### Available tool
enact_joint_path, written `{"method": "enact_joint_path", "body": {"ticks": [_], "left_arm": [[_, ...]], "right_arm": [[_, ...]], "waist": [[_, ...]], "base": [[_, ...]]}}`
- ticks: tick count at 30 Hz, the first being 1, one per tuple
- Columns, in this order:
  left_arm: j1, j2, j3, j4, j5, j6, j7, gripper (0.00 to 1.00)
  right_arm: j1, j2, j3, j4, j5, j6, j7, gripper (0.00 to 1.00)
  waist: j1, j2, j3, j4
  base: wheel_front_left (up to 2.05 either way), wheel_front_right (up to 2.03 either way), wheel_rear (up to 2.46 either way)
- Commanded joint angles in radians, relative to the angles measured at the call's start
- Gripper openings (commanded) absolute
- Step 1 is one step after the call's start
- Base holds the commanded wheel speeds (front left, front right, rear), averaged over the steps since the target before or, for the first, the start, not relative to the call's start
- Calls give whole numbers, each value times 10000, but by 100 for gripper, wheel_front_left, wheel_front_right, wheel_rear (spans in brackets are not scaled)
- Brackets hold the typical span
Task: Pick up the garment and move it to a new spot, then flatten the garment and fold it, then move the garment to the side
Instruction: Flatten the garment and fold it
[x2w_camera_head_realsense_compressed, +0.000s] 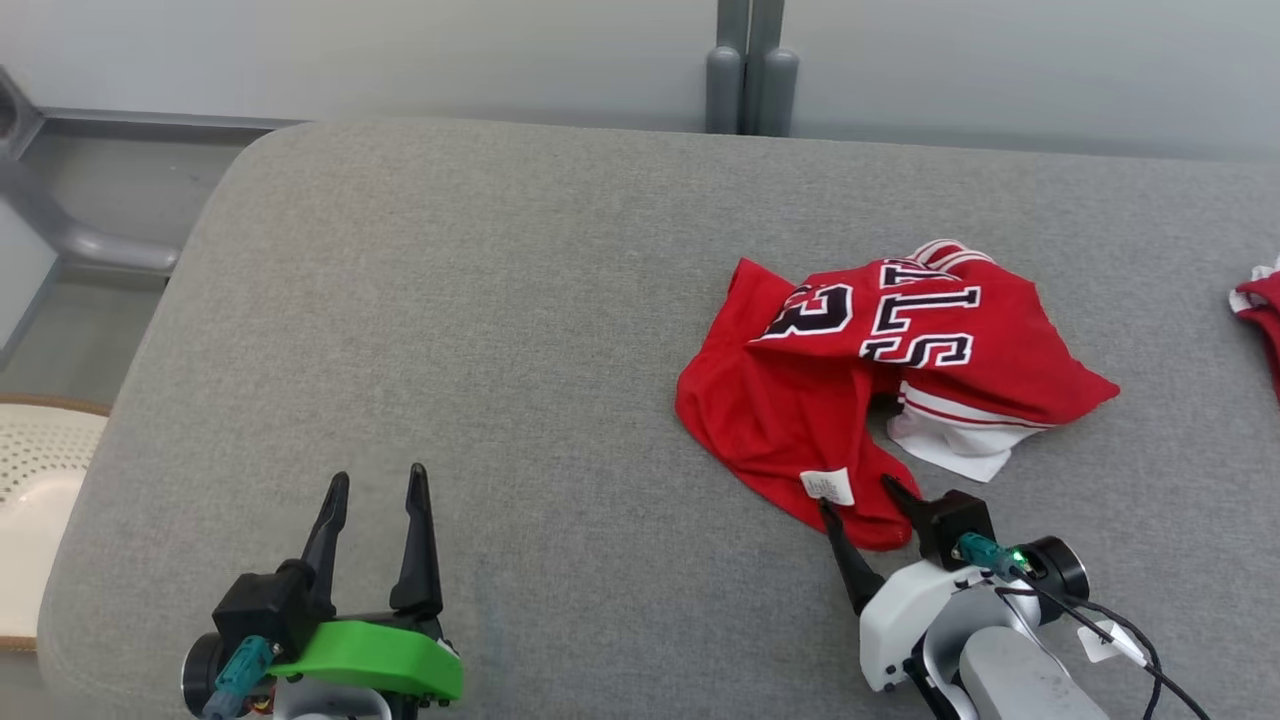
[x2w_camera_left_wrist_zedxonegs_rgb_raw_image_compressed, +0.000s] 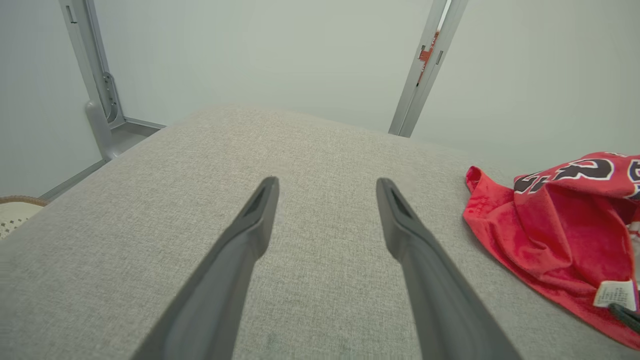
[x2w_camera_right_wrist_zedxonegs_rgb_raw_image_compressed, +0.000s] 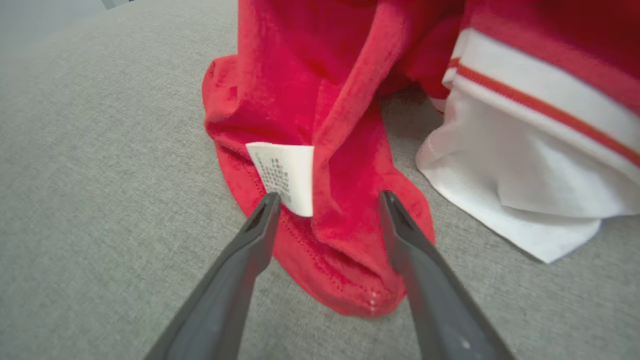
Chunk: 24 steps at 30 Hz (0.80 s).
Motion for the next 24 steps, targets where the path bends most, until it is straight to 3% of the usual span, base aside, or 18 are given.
{"method": "enact_joint_path", "body": {"ticks": [1, 2, 3, 4, 5, 11, 19, 24], "left_arm": [[-138, -1, -23, -9, -93, -18, 0, 100], [-134, -1, -43, -6, -113, -17, 0, 100], [-131, -2, -69, -1, -121, -5, -2, 100], [-125, -3, -96, 3, -129, 13, 0, 100], [-122, -3, -120, 7, -133, 25, 0, 100], [-38, -2, -216, 88, -122, 67, -2, 100], [83, -2, -248, 165, -23, 24, -2, 100], [77, -1, -256, 139, -75, 34, 0, 100]], "right_arm": [[-203, -33, -77, 237, -70, -12, -63, 93], [-279, -35, -138, 408, -96, -12, -85, 72], [-357, -32, -179, 611, -84, -12, -100, 39], [-434, -30, -195, 769, -56, -12, -115, 15], [-491, -30, -192, 875, 5, -12, -117, 0], [-751, -23, 969, 365, 1738, -11, -179, 0], [-1243, -32, 3241, -1815, 4250, -11, -178, 0], [-1772, -33, 3600, -2804, 5455, -9, -174, 0]], "waist": [[0, 0, 224, 419], [0, 0, 230, 463], [0, 0, 232, 508], [0, 0, 232, 542], [0, 0, 226, 567], [0, 0, 81, 632], [0, 0, -146, 758], [0, 0, -142, 1001]], "base": [[0, 0, 0], [0, 0, 0], [0, 0, 0], [0, 0, 0], [0, 0, 0], [0, 0, 0], [0, 0, 0], [0, 0, 0]]}}
